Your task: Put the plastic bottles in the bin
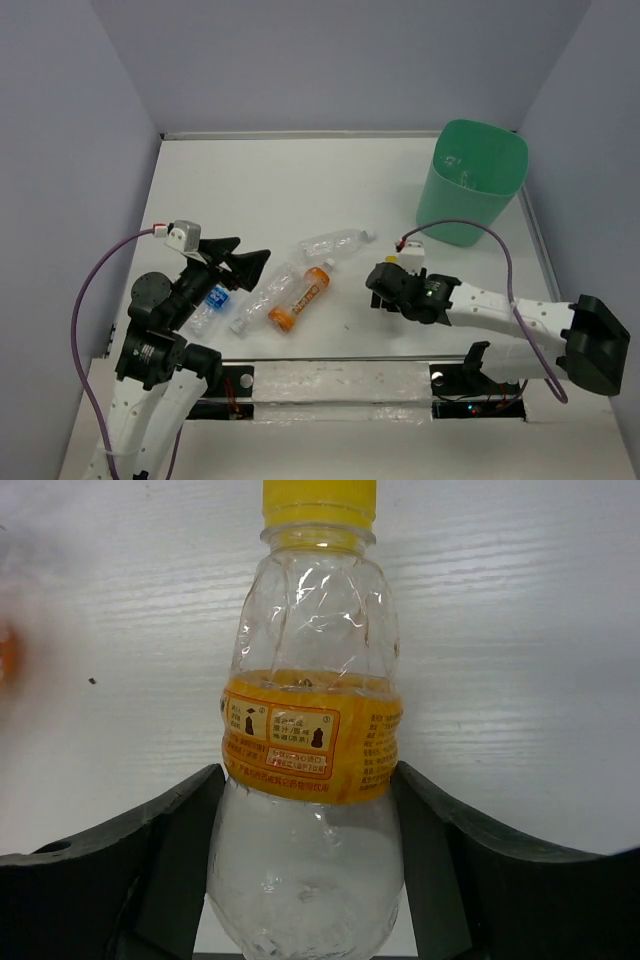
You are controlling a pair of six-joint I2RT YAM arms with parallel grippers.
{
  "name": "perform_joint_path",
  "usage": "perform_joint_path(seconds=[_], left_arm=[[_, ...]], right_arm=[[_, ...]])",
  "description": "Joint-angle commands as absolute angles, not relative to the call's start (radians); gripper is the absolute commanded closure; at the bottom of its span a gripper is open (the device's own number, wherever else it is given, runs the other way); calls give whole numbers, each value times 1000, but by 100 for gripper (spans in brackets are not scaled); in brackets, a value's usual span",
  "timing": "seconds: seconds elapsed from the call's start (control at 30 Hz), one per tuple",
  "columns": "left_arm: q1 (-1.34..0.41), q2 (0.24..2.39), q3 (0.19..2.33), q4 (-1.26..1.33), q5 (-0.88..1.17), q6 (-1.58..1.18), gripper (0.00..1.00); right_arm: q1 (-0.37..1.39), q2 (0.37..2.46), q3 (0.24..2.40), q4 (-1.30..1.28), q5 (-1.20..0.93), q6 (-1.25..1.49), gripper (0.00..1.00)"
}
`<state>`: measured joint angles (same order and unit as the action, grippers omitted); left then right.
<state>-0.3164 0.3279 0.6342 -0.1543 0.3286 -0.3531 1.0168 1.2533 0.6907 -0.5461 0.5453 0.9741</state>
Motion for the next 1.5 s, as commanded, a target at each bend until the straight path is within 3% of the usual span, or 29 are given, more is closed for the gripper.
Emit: perform_joint_path(seconds=[0.0,0.1,0.2,0.3,0.33,0.4,0.43,0.57,0.8,0.83,0.9,0.97,1.03,1.23,1.33,1.43,1.47], left_arm=[[-310,331,630,-112,360,-345,1],[-310,330,629,-110,360,-345,1],[-308,331,629,-109,360,-347,1],[-308,334,629,-110,360,-347,1],[-310,333,630,-110,360,-345,1],[-308,330,630,-112,360,-345,1],[-310,327,630,-110,362,-345,1],[-313,311,630,-110,357,-345,1],[-321,302,630,-115,354,-344,1],[-321,301,630,-115,353,-342,1],[-322,299,632,-115,351,-344,1],[-322,298,630,-115,350,-344,1],[-322,299,632,-115,350,-345,1],[-322,310,630,-115,353,-345,1],[-318,314,632,-115,350,-345,1],[-310,318,630,-115,351,-344,1],[-305,319,630,-115,351,-345,1]], right_arm=[[1058,1096,825,-716,709,993,39],[1058,1013,969,-733,779,881,39],[1058,980,1118,-591,906,643,43],[1058,997,1239,-384,1055,357,44],[1001,1009,1270,-285,1068,145,44],[886,1023,1285,-68,973,30,44],[735,1035,1305,-60,913,26,44],[466,1171,1396,-58,758,11,44],[214,1305,1443,-94,601,89,43],[193,1333,1451,-98,594,97,42],[147,1356,1453,-144,557,138,27],[138,1356,1427,-163,558,181,9],[138,1329,1379,-163,551,209,2],[138,1287,1405,-219,502,235,0],[198,1218,1396,-251,370,294,1],[427,1174,1329,-276,356,351,1],[575,1158,1257,-273,388,401,1]])
